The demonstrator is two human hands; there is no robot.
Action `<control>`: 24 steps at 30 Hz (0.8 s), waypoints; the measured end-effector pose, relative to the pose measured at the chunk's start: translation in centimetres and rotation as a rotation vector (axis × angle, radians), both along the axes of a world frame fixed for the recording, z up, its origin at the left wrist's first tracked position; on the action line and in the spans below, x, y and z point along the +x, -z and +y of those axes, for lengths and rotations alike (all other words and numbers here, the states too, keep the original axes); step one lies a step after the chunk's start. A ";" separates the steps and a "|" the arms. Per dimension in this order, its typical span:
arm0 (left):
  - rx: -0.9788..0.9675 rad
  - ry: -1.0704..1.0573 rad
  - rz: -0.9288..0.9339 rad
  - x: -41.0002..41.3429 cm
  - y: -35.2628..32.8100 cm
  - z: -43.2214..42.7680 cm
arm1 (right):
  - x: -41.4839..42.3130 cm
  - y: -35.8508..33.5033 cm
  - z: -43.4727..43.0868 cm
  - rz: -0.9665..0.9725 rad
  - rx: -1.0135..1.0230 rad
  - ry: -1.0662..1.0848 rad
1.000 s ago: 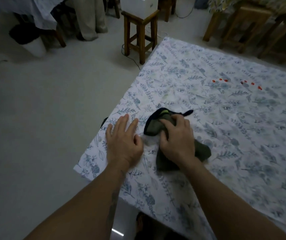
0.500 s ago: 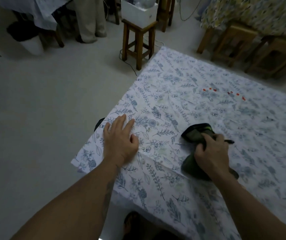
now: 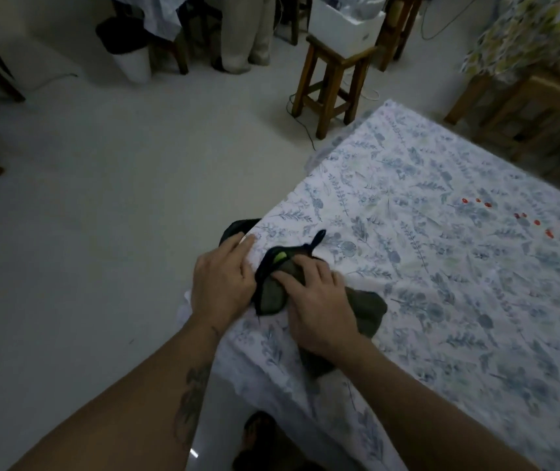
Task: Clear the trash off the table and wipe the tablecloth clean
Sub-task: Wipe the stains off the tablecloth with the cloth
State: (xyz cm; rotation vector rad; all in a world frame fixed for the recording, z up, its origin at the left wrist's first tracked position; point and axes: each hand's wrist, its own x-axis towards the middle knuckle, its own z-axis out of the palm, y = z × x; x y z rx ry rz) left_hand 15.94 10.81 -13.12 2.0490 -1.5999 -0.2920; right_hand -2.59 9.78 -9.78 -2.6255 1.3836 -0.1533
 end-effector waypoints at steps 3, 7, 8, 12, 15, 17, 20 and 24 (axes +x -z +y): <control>0.012 -0.009 0.000 -0.2 -0.2 -0.1 | 0.5 0.3 -4.6 -0.010 -0.042 0.081; 0.040 -0.024 0.011 -0.4 -0.4 -0.1 | -1.9 0.7 -10.0 0.038 -0.049 0.292; 0.051 -0.024 0.008 -0.4 -0.5 -0.1 | -3.0 0.6 -11.0 0.041 -0.037 0.381; 0.098 -0.013 0.002 -0.6 -0.7 -0.3 | -7.5 -0.5 -11.7 -0.008 -0.007 0.648; 0.096 -0.017 0.010 -0.6 -0.9 -0.2 | -8.5 -1.2 -8.8 -0.104 0.021 0.635; 0.107 -0.017 0.009 -0.7 -1.0 -0.2 | -7.7 -1.2 -5.9 -0.140 0.045 0.579; 0.131 -0.009 0.002 -0.9 -1.3 -0.2 | -4.9 -0.8 -1.7 -0.112 0.002 0.384; 0.126 0.005 -0.015 -1.1 -1.5 -0.1 | -3.8 -0.4 -0.3 -0.053 -0.016 0.253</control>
